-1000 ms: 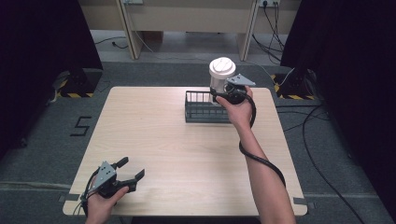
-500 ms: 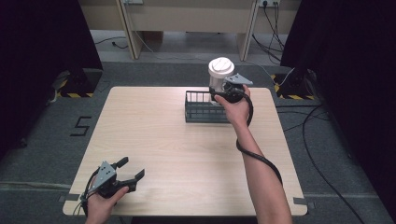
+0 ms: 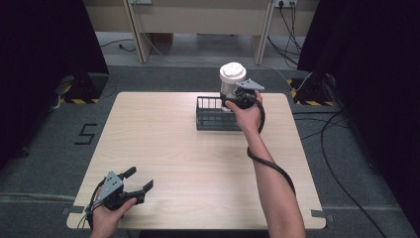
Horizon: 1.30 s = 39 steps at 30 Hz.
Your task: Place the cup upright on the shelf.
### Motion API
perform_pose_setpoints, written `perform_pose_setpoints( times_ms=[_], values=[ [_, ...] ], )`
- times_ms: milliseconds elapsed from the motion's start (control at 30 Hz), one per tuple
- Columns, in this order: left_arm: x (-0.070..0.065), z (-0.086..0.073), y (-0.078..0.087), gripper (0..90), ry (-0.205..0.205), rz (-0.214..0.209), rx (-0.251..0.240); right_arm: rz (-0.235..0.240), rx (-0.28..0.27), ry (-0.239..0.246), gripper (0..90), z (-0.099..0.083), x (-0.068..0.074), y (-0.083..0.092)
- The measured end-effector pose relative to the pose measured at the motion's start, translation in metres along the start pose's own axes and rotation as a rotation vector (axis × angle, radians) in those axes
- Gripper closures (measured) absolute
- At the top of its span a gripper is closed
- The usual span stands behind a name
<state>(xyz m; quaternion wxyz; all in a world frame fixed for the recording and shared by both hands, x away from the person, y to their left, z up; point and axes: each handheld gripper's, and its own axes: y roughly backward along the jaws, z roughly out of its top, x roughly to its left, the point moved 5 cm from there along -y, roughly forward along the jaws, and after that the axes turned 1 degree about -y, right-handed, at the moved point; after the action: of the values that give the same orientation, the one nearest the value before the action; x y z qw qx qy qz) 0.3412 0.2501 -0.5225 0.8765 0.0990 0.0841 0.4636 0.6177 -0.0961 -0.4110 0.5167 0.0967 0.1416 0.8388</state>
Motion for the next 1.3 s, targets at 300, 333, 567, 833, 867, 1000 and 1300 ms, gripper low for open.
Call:
perform_pose_setpoints(
  times_ms=[300,333,567,833,867,1000,1300],
  values=[
    [0.0,0.0,0.0,15.3,-0.003,-0.002,0.001,-0.006,0.008,-0.01,18.4,-0.003,0.0,-0.007],
    [0.0,0.0,0.0,15.3,-0.003,-0.002,0.001,-0.006,0.01,-0.01,18.4,-0.003,0.0,-0.007],
    [0.0,0.0,0.0,15.3,0.0,-0.002,-0.001,-0.013,0.008,-0.022,18.5,-0.004,-0.003,-0.011],
    [0.0,0.0,0.0,15.3,-0.002,-0.003,0.001,-0.021,0.02,-0.025,18.4,-0.008,-0.004,-0.016],
    [0.0,0.0,0.0,15.3,-0.002,-0.003,0.001,-0.021,0.025,-0.024,18.4,-0.009,-0.004,-0.018],
    [0.0,0.0,0.0,15.3,-0.002,-0.003,0.0,-0.022,0.053,-0.026,18.4,-0.017,-0.003,-0.024],
    [0.0,0.0,0.0,15.3,0.0,-0.005,0.002,-0.028,0.096,-0.018,18.3,-0.032,-0.002,-0.03]
  ],
)
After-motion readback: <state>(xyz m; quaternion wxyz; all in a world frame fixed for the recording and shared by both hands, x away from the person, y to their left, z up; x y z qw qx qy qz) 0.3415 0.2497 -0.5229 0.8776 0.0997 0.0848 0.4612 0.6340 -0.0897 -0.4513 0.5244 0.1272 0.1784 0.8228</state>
